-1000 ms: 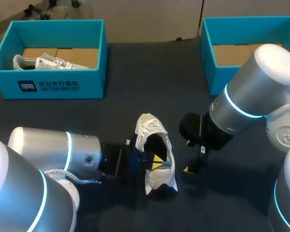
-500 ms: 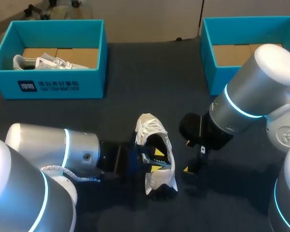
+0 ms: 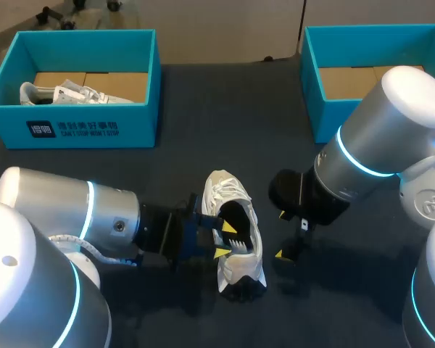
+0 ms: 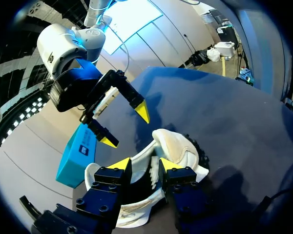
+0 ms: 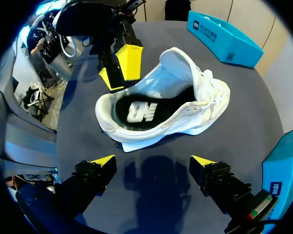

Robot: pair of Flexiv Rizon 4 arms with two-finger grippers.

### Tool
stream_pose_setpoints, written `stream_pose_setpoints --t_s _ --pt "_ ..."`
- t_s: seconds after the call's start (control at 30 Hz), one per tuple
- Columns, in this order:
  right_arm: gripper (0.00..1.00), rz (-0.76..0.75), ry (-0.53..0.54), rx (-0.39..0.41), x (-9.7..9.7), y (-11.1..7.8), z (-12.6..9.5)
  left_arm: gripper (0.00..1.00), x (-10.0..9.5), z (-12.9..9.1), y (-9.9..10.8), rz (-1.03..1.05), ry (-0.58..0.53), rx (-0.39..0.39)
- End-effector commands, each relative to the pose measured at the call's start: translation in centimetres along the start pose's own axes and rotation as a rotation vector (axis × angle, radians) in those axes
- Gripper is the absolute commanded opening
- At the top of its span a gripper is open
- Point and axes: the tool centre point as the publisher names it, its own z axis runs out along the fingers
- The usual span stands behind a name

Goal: Take the shoe out of the shoebox, open the shoe tongue, remove and reinsert the insole, then place the shoe into the shoebox

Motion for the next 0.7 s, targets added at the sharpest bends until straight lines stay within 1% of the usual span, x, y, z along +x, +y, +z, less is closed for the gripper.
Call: stream_pose_setpoints --t_s 0.03,0.2,0.3,0.43,0.47,0.6,0.7 --pt "1.0 0.001 -0.004 0.001 0.1 0.1 0.3 0.37 -0.1 -1.9 -0.2 0.006 0.087 0.006" --pt "1.0 0.001 -0.004 0.001 0.1 0.1 0.3 0.37 0.2 -2.9 -0.1 0.048 0.154 -0.008" --pt "1.0 0.001 -0.004 0.001 0.1 0.1 0.3 0.38 0.0 -3.7 -0.2 0.072 0.196 -0.015" --pt "1.0 0.001 -0.004 0.001 0.1 0.1 0.3 0.35 -0.3 -4.8 -0.2 0.114 0.27 -0.021" --pt "1.0 0.001 -0.004 0.001 0.1 0.1 0.3 0.35 -0.4 -5.0 -0.2 0.122 0.275 -0.027" --pt "1.0 0.001 -0.004 0.001 0.1 0.1 0.3 0.33 -0.7 -5.9 -0.5 0.133 0.348 -0.008" --pt "1.0 0.001 -0.004 0.001 0.1 0.1 0.3 0.34 -0.9 -6.5 -0.5 0.158 0.397 -0.011"
